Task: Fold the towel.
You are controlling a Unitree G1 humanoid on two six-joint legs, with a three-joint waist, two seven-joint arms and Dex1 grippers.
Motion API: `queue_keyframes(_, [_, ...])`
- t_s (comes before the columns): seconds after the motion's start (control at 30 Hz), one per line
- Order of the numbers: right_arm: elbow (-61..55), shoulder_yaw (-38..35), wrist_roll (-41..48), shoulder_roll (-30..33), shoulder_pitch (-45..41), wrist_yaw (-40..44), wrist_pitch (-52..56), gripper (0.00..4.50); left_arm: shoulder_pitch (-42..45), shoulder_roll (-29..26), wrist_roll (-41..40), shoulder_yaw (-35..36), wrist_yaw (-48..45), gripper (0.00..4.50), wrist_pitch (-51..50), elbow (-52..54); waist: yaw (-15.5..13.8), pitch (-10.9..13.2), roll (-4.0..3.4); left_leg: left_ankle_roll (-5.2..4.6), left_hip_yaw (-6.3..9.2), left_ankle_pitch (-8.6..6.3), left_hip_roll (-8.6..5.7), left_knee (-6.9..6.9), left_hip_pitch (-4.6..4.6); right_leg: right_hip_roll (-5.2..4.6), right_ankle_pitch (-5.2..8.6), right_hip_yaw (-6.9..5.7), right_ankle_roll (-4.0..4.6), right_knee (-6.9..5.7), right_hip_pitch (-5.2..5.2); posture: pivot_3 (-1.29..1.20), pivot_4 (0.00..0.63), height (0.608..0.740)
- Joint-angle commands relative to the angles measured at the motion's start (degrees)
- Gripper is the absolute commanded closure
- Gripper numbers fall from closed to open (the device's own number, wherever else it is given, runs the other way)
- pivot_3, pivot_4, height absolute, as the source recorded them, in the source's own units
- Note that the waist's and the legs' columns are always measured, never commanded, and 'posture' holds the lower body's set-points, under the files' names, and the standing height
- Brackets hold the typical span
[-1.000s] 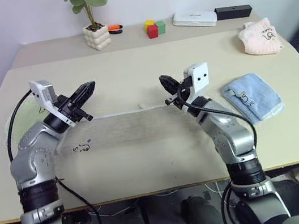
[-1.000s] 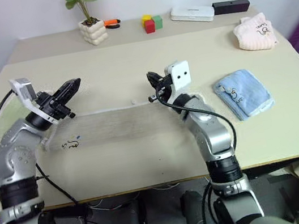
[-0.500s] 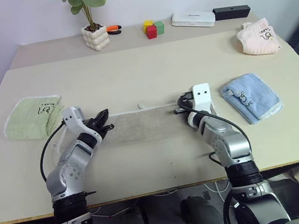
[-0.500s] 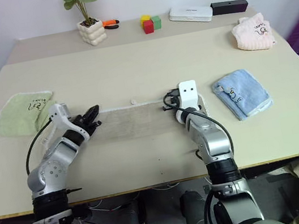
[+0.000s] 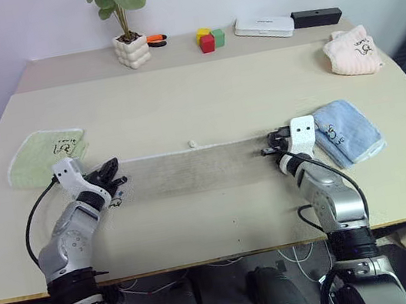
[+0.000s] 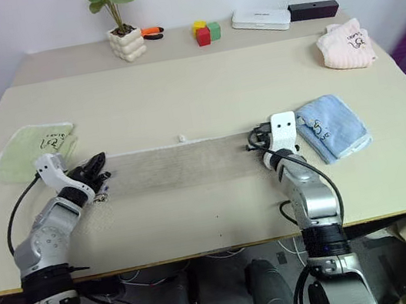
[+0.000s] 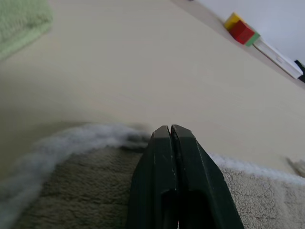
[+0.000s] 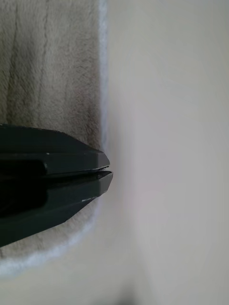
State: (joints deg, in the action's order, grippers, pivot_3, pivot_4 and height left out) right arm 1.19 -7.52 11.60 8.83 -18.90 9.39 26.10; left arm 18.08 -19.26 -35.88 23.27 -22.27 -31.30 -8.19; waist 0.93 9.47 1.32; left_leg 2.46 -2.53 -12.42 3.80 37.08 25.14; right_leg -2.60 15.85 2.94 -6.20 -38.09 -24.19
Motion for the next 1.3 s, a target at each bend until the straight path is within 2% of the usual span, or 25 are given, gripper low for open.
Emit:
queue_keyframes(0.03, [-5.7,-0.3,2.6,2.0,-2.4,3.3,0.8,3.08,-0.4,-1.6,-2.2,-0.6,-4.1,3.12,-0.8,4.1,-0.1,0.0,-0.01,0.0,0.0,0.0,0.0,-0.01,0.0,0.0,0.0,0.0,0.0,0.01,0.0,0.0,0.15,0.74])
queue_keyframes(0.13, [-9.5,-1.6,4.1,4.9,-1.5,4.8,4.5,1.71,-0.2,-3.7,-1.9,-1.6,-6.5,1.8,-1.5,6.0,-0.3,0.0,0.0,0.0,0.0,0.0,0.0,0.0,0.03,-0.01,0.0,0.0,0.0,0.02,-0.01,0.0,0.15,0.74])
queue_keyframes(0.23, [-16.7,-6.1,11.7,7.6,1.1,6.7,14.2,0.04,0.3,-7.5,-2.6,-2.4,-12.2,0.19,-1.5,7.2,-0.3,0.0,0.0,0.0,-0.01,0.0,0.0,-0.02,0.03,-0.02,0.0,-0.01,0.01,0.04,-0.01,0.0,0.15,0.74])
queue_keyframes(0.27, [-19.3,-8.1,15.7,8.0,2.3,7.4,17.8,0.0,0.3,-9.1,-2.7,-2.8,-15.8,0.03,-0.8,7.3,-0.2,0.0,0.0,0.0,0.0,0.0,0.0,-0.03,0.03,-0.02,0.01,-0.01,0.01,0.05,-0.01,0.0,0.15,0.74])
queue_keyframes(0.4, [-26.2,-18.1,36.2,6.8,6.7,6.5,32.5,0.0,1.0,-15.1,-5.4,-4.4,-29.7,0.03,-1.5,6.9,-0.1,0.0,0.0,0.0,-0.01,0.0,0.02,-0.07,0.02,-0.02,0.02,-0.01,0.03,0.06,-0.02,0.0,0.15,0.74])
queue_keyframes(0.5, [-27.7,-25.0,51.7,5.5,8.8,-0.3,38.2,0.0,1.3,-19.1,-4.4,-7.1,-39.0,0.03,0.5,6.5,-0.1,0.0,0.0,0.0,-0.03,-0.01,0.03,-0.08,0.01,-0.03,0.11,0.0,0.2,0.08,-0.02,0.0,0.15,0.74])
queue_keyframes(0.6, [-28.8,-27.2,65.9,5.1,13.0,-8.6,38.4,0.0,4.2,-21.2,-4.4,-8.7,-43.6,0.03,-0.3,3.5,-0.4,0.0,0.01,-0.02,-0.04,-0.02,0.03,-0.1,0.04,-0.05,0.13,-0.01,0.23,0.12,-0.02,0.0,0.15,0.74])
queue_keyframes(0.63, [-29.6,-27.1,68.2,4.4,15.8,-11.7,37.5,0.0,4.5,-22.1,-4.1,-10.0,-46.8,0.03,-0.1,2.9,-0.3,0.0,0.01,-0.02,-0.02,-0.02,0.03,-0.1,0.04,-0.05,0.13,-0.02,0.24,0.12,-0.02,0.0,0.15,0.74])
queue_keyframes(0.8, [-31.0,-25.3,77.2,3.0,25.1,-21.8,31.4,0.0,5.4,-24.7,-3.4,-13.1,-55.1,0.03,-0.1,1.5,0.1,0.0,-0.01,-0.05,-0.06,-0.03,0.03,-0.09,0.07,-0.07,0.14,0.03,0.25,0.17,-0.05,0.0,0.15,0.74])
queue_keyframes(0.9, [-31.7,-22.7,80.8,3.5,28.7,-25.7,28.2,0.0,6.4,-24.9,-0.8,-14.4,-56.1,0.03,2.7,0.3,0.2,0.0,-0.01,-0.06,-0.05,-0.03,0.05,-0.1,0.07,-0.05,0.14,0.03,0.25,0.18,-0.05,0.0,0.15,0.74])
queue_keyframes(1.03, [-29.8,-19.5,83.6,3.2,29.8,-30.6,23.5,0.0,6.9,-24.7,-0.2,-13.8,-57.3,0.03,5.2,0.1,0.2,0.0,-0.01,-0.06,-0.04,-0.04,0.06,-0.09,0.09,-0.05,0.15,0.03,0.26,0.21,-0.05,0.0,0.15,0.74])
queue_keyframes(1.3, [-25.5,-14.3,84.1,3.1,26.3,-33.8,16.7,0.0,5.1,-26.0,-1.3,-11.6,-58.2,0.03,6.7,2.7,0.2,0.0,-0.01,-0.07,-0.03,-0.04,0.06,-0.08,0.11,-0.05,0.15,0.04,0.28,0.27,-0.05,0.0,0.15,0.74])
